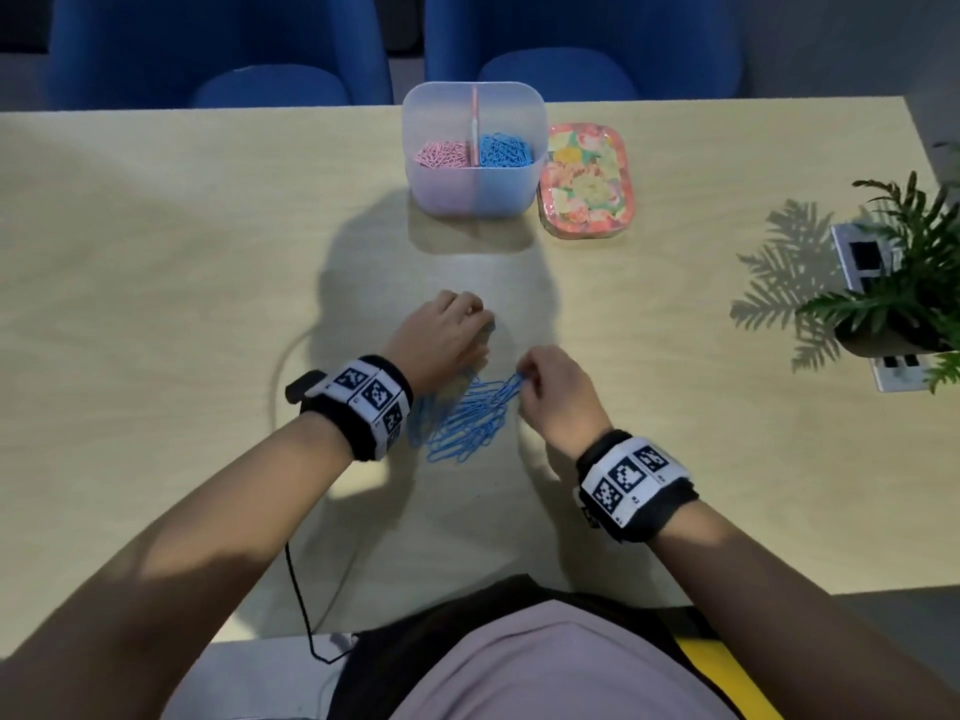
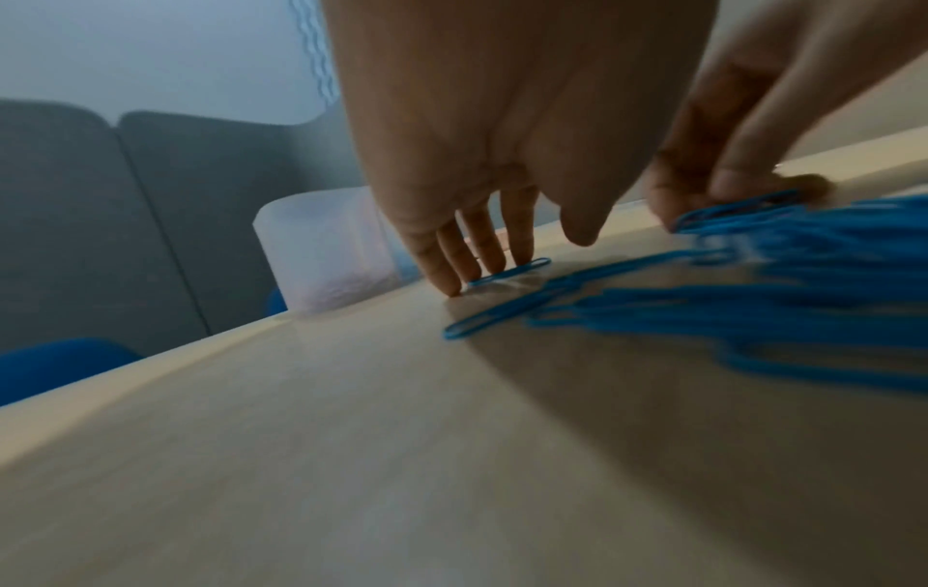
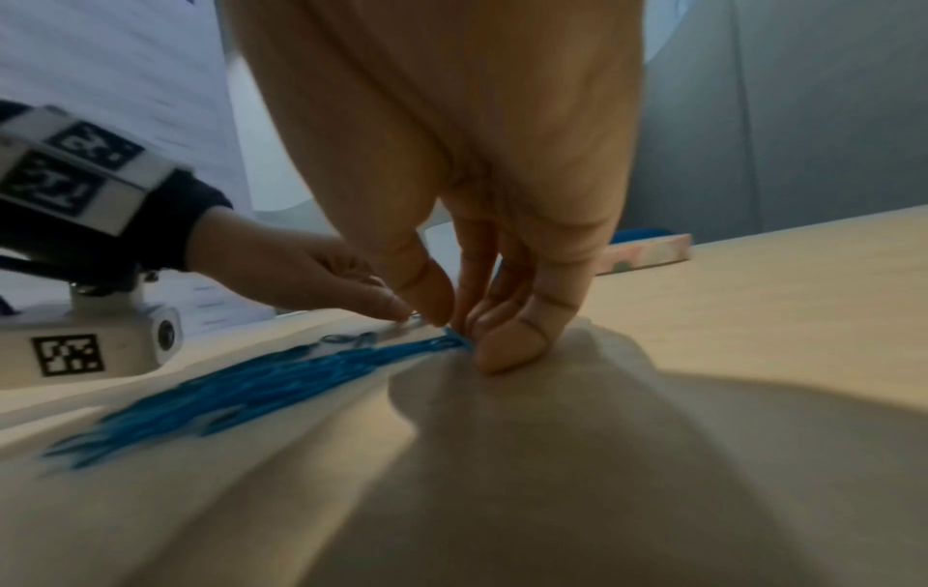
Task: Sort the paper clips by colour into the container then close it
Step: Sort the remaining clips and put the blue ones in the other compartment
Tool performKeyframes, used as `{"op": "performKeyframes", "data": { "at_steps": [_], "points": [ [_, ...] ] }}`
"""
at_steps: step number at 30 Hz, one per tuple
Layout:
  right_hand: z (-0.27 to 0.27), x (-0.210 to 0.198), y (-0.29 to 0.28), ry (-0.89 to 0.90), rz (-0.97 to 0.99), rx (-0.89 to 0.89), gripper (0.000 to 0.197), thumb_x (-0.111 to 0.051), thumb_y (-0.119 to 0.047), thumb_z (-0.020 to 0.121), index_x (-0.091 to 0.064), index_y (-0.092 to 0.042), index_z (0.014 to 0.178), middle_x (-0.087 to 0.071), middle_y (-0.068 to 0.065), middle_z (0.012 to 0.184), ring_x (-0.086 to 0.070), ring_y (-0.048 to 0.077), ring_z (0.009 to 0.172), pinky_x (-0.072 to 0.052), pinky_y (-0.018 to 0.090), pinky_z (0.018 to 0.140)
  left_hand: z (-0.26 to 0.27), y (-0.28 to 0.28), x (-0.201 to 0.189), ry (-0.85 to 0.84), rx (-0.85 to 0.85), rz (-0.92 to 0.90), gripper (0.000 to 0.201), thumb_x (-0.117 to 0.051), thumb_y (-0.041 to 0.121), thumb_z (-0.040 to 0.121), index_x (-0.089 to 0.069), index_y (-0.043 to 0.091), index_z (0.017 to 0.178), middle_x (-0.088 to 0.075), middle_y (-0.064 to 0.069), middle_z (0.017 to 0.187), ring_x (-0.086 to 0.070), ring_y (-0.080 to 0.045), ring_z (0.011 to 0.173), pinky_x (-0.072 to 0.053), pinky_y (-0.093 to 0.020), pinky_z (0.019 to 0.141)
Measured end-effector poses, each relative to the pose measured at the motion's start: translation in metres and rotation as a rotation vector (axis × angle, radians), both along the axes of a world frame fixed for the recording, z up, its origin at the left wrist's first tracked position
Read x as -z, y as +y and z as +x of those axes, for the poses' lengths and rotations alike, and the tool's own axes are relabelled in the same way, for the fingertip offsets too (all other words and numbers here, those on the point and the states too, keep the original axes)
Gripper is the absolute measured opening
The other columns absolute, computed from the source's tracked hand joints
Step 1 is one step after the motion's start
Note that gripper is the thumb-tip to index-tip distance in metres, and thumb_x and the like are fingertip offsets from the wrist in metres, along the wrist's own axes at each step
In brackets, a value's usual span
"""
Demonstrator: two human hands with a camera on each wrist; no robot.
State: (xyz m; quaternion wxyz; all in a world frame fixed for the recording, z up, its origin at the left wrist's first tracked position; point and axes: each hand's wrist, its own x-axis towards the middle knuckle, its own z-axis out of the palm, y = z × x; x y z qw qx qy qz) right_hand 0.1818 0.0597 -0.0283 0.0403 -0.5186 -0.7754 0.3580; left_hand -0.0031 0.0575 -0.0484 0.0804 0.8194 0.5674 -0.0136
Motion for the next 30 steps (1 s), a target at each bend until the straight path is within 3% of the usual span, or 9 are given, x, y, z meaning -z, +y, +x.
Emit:
{"op": "performKeyframes", "data": {
  "at_steps": [3, 6, 8, 11, 15, 21, 24, 27, 30],
  "points": [
    [-0.002, -0.002, -0.004, 0.029, -0.017, -0.144, 0.02, -0.05, -0.009, 0.086, -0.059, -0.005, 0.103, -0.058, 0.013, 0.101, -0.055, 0.029, 0.095, -0.044, 0.036, 0.082, 0.0, -0.031, -0.005, -0.104, -0.005, -0.001, 0.05, -0.038, 0.048, 0.083, -0.064, 0.011, 0.105, -0.064, -0.01, 0.1, -0.062, -0.027, 0.085, -0.051, -0.034, 0.081],
    [0.011, -0.003, -0.004, 0.003, 0.042, -0.134, 0.028, -0.055, -0.021, 0.089, -0.057, -0.003, 0.111, -0.057, 0.016, 0.106, -0.054, 0.034, 0.1, -0.044, 0.04, 0.084, -0.018, -0.058, -0.017, -0.227, -0.166, -0.221, 0.094, -0.037, 0.079, 0.067, -0.045, 0.013, 0.134, -0.05, -0.011, 0.127, -0.047, -0.028, 0.115, -0.039, -0.037, 0.102],
    [0.018, -0.005, -0.008, -0.078, 0.063, -0.112, 0.042, -0.058, -0.035, 0.088, -0.053, -0.003, 0.114, -0.052, 0.016, 0.111, -0.052, 0.034, 0.103, -0.046, 0.041, 0.083, -0.03, -0.068, -0.021, -0.159, -0.192, -0.273, 0.126, -0.048, 0.085, 0.044, -0.03, 0.011, 0.144, -0.039, -0.012, 0.14, -0.038, -0.028, 0.126, -0.031, -0.038, 0.11],
    [0.014, -0.008, -0.022, -0.168, 0.02, -0.168, 0.071, -0.067, -0.057, 0.072, -0.045, -0.007, 0.117, -0.046, 0.012, 0.112, -0.047, 0.028, 0.103, -0.047, 0.039, 0.08, -0.037, -0.071, -0.014, -0.003, -0.138, -0.289, 0.142, -0.068, 0.078, 0.028, -0.027, 0.008, 0.144, -0.039, -0.015, 0.142, -0.039, -0.031, 0.128, -0.031, -0.039, 0.11],
    [-0.011, -0.002, -0.035, -0.247, 0.085, -0.319, 0.091, -0.073, -0.058, 0.061, -0.036, -0.011, 0.13, -0.042, 0.009, 0.117, -0.042, 0.025, 0.107, -0.048, 0.037, 0.08, -0.031, -0.063, -0.016, -0.059, -0.171, -0.298, 0.119, -0.08, 0.063, 0.041, -0.033, 0.017, 0.141, -0.04, -0.009, 0.135, -0.037, -0.028, 0.121, -0.033, -0.036, 0.105],
    [-0.024, 0.006, -0.033, -0.152, 0.137, -0.366, 0.045, -0.059, -0.029, 0.084, -0.046, -0.011, 0.124, -0.044, 0.009, 0.119, -0.04, 0.025, 0.111, -0.038, 0.028, 0.077, -0.022, -0.057, -0.018, -0.219, -0.115, -0.318, 0.07, -0.083, 0.035, 0.057, -0.054, 0.013, 0.116, -0.049, -0.009, 0.117, -0.046, -0.026, 0.102, -0.043, -0.034, 0.088],
    [-0.02, 0.014, -0.029, -0.145, 0.17, -0.387, 0.038, -0.061, -0.013, 0.084, -0.05, -0.01, 0.121, -0.047, 0.01, 0.117, -0.041, 0.027, 0.11, -0.04, 0.032, 0.076, -0.017, -0.052, -0.019, -0.242, -0.149, -0.364, 0.048, -0.079, 0.025, 0.066, -0.057, 0.009, 0.106, -0.052, -0.01, 0.109, -0.052, -0.027, 0.094, -0.044, -0.036, 0.079],
    [-0.018, 0.017, -0.022, -0.106, 0.201, -0.45, 0.026, -0.062, 0.0, 0.079, -0.057, -0.004, 0.104, -0.055, 0.016, 0.1, -0.051, 0.033, 0.096, -0.039, 0.035, 0.067, -0.013, -0.044, -0.022, -0.204, -0.192, -0.356, 0.028, -0.069, 0.023, 0.079, -0.06, 0.008, 0.101, -0.055, -0.01, 0.107, -0.056, -0.028, 0.094, -0.044, -0.037, 0.077],
    [-0.015, 0.021, -0.015, -0.097, 0.246, -0.495, 0.027, -0.073, 0.006, 0.062, -0.058, -0.005, 0.082, -0.058, 0.013, 0.076, -0.058, 0.031, 0.068, -0.042, 0.027, 0.051, -0.012, -0.038, -0.023, -0.131, -0.199, -0.31, 0.018, -0.061, 0.024, 0.085, -0.063, 0.01, 0.096, -0.059, -0.009, 0.104, -0.057, -0.028, 0.097, -0.045, -0.039, 0.075]
  ]
}}
